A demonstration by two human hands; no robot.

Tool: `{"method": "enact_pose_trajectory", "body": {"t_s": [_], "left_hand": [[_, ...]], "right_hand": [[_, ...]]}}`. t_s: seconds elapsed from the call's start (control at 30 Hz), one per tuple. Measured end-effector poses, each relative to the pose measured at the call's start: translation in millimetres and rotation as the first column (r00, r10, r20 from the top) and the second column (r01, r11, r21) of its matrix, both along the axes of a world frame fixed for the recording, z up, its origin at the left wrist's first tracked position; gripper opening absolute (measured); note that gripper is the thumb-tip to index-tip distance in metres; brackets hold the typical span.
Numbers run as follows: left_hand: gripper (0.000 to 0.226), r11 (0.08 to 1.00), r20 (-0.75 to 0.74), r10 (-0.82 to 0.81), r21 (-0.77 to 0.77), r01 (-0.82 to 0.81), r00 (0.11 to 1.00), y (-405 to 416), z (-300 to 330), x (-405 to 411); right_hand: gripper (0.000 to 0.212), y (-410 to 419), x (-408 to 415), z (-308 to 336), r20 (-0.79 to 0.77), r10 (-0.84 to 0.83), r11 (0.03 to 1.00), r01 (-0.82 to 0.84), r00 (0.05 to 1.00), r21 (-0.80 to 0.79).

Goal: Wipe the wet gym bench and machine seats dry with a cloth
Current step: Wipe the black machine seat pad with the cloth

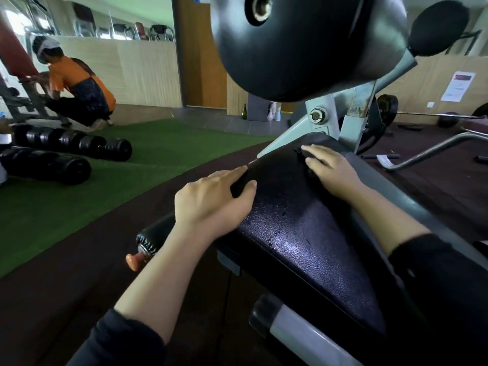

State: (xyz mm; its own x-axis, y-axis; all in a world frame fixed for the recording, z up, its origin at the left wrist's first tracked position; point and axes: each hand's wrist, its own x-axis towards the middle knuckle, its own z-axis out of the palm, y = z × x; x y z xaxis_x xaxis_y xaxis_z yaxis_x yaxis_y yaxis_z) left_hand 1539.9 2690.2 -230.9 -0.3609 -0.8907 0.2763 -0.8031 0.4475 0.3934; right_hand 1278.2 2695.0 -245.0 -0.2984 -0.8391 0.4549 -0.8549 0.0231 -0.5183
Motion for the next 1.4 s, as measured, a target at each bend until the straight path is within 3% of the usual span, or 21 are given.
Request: {"method": "enact_pose_trajectory", "body": {"t_s": [0.1,0.2,0.33,0.43,0.5,0.63,0.7,0.87,1.0,1.1,1.23,1.4], "left_hand": [[0.049,1.0,-0.016,0.017,-0.015,-0.018,1.0,0,-2,-1],[0.049,0.999,-0.01,0.032,-0.016,-0.033,0.999,1,-3,0],[0.042,0.998,-0.005,0.051,-0.028,-0.051,0.999,3,-1,-1],[0.043,0.999,-0.014,0.04,-0.03,-0.04,0.999,4,-2,0],[0.043,0.999,-0.018,0.038,-0.029,-0.039,0.999,3,-3,0],[0.041,0.998,-0.016,0.052,-0.031,-0.052,0.999,5,-3,-1],[0.041,0.998,-0.022,0.052,-0.021,-0.053,0.998,5,-2,-2],[0.043,0.998,-0.011,0.061,-0.018,-0.061,0.998,3,-3,-2],[0.043,0.998,-0.022,0.053,-0.027,-0.054,0.998,2,-4,-1],[0.041,0.998,-0.042,0.051,-0.035,-0.053,0.998,1,-4,-1],[0.038,0.998,-0.07,0.056,-0.033,-0.058,0.996,1,-5,-1],[0.042,0.998,-0.086,0.055,-0.009,-0.056,0.995,1,-4,0]], "right_hand": [[0.031,-40,12,21,0.008,-0.067,0.993,0.066,0.998,0.096],[0.028,-56,55,25,-0.088,0.088,0.988,-0.076,0.992,0.135],[0.037,-2,85,0,-0.182,0.263,0.963,-0.27,0.947,-0.012],[0.044,44,53,-11,-0.23,0.335,0.939,-0.343,0.914,0.004],[0.045,43,21,-9,-0.237,0.305,0.952,-0.303,0.923,0.045],[0.04,-12,4,4,-0.058,0.094,0.995,-0.093,0.994,0.026],[0.036,-37,22,12,-0.089,0.058,0.997,-0.054,0.994,0.05],[0.038,0,84,3,-0.227,0.273,0.959,-0.283,0.935,-0.014],[0.044,54,56,-12,-0.236,0.387,0.918,-0.395,0.891,0.012],[0.047,47,21,-9,-0.236,0.33,0.944,-0.324,0.914,0.065],[0.043,-5,10,-2,-0.104,0.126,0.992,-0.124,0.987,0.03],[0.057,-1,58,-4,-0.168,0.142,0.99,-0.14,0.975,0.023]]}}
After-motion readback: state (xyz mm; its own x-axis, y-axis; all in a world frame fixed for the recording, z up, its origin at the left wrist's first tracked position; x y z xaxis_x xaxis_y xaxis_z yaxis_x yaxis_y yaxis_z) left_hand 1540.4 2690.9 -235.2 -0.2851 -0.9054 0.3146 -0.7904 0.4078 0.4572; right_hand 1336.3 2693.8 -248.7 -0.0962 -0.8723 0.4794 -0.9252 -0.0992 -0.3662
